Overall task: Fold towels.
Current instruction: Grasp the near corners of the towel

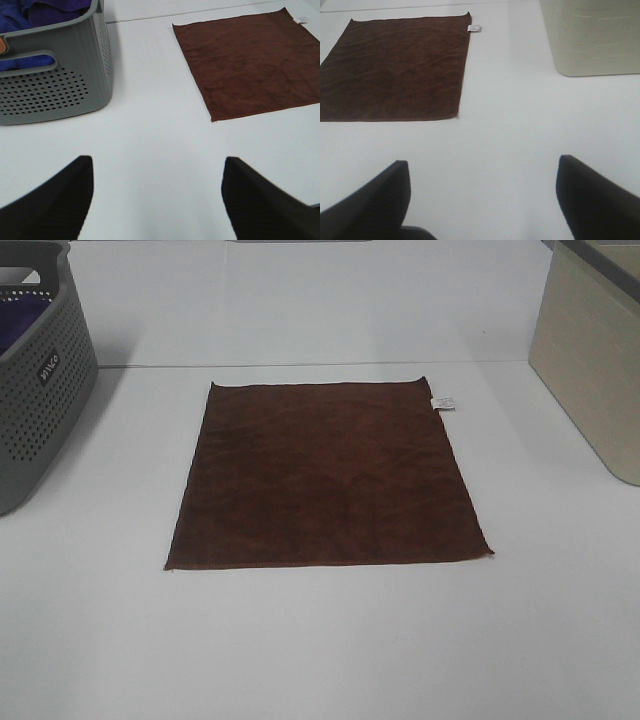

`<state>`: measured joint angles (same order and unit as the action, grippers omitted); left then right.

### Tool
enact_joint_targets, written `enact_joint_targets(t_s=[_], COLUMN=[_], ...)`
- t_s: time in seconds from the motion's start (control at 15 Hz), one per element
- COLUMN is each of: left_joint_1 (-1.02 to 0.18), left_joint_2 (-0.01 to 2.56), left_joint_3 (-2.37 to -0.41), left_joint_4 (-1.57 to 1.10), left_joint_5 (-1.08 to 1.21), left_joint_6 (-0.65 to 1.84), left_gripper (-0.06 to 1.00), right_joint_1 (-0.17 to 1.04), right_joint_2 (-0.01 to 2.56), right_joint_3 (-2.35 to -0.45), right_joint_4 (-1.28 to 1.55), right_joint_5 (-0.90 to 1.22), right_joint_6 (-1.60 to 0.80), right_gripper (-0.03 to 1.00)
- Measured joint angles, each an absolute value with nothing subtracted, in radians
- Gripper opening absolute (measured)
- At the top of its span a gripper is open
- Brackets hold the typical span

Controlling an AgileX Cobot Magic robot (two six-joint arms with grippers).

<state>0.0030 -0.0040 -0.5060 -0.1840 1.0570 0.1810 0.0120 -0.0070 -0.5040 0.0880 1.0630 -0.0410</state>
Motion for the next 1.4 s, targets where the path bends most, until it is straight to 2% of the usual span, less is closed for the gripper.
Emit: enact_joint_targets(t_s=[0.47, 0.73, 1.07, 1.4], left_joint_1=[0.003, 0.003, 0.003, 0.003], left_joint_2=[-0.004, 0.022, 0.279, 0.647], left_joint_3=[-0.506, -0.521, -0.497, -0.497], left_joint_4=[-0.184, -0.217, -0.340, -0.550], left_joint_5=[1.056, 0.913, 0.651, 0.596], left_joint_6=[0.181, 0.181, 0.181, 0.181], left_gripper=[0.69, 0.69, 0.69, 0.69], right_joint_1=[0.012, 0.012, 0.012, 0.012], right_joint_2=[-0.007, 0.048, 0.381, 0.814], right_joint_3=[-0.504, -0.523, -0.564, -0.712], right_joint_4=[0.091, 0.097, 0.164, 0.200], right_joint_5=[1.063, 0.997, 0.882, 0.863], right_joint_6=[-0.041, -0.041, -0.041, -0.044], right_gripper=[0.76, 0.76, 0.76, 0.76])
